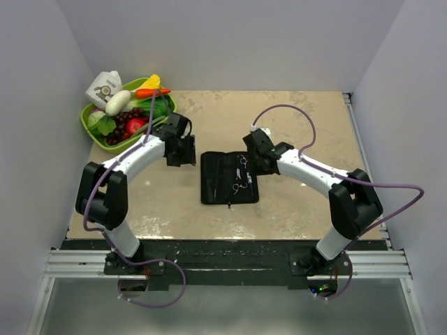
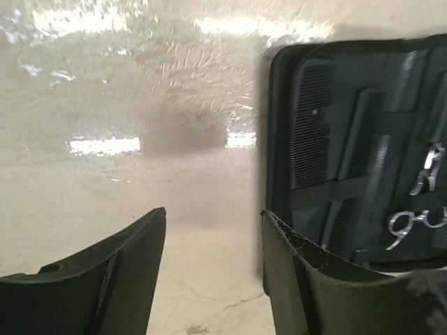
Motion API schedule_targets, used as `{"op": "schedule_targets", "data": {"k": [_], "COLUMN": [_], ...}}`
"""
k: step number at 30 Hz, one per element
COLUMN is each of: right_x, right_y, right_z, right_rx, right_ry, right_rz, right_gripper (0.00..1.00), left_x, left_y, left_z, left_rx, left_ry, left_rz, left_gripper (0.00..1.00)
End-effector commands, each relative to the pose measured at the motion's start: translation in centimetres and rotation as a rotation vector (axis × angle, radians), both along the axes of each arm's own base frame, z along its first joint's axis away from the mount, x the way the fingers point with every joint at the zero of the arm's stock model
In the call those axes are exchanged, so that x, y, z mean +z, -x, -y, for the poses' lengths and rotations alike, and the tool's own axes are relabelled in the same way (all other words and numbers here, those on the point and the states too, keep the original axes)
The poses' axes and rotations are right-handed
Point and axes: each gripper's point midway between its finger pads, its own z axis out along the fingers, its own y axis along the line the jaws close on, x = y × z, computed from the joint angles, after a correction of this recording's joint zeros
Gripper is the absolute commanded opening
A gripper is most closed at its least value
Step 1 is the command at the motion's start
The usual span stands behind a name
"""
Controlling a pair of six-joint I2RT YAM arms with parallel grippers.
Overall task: Sort the hair-cutting tools
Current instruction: Close the hairdressing tool bag at the center of the board.
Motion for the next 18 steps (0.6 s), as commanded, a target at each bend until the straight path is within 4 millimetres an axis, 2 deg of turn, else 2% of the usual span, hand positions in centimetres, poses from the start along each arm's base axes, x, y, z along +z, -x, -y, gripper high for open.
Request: {"op": "schedule_targets", "data": {"k": [1, 6, 12, 18], "right_x": [0.0, -0.1, -0.7, -1.9], "right_y": [-0.8, -0.8, -0.7, -0.8], "right_z": [0.7, 1.3, 1.5, 1.9], "right_rx": [-0.026, -0.041, -0.046, -0.075], "right_ry": [0.008, 0.009, 0.016, 0.043], "right_rz": [0.032, 0.028, 0.014, -0.007], "right_gripper": [0.38, 0.38, 0.40, 0.46], "left_x": [-2.8, -5.3, -6.9, -7.8], "left_y": [1.0, 1.8, 2.1, 2.4], "left_z": [-0.4, -0.9, -1.0, 0.3], "left_rx": [0.006, -0.007, -0.020, -0.050], "left_ry": [-0.040, -0.079, -0.130, -0.152], "left_rz": [-0.077, -0.145, -0.172, -0.191], "left_gripper": [0.61, 0.59, 0.58, 0.59]}}
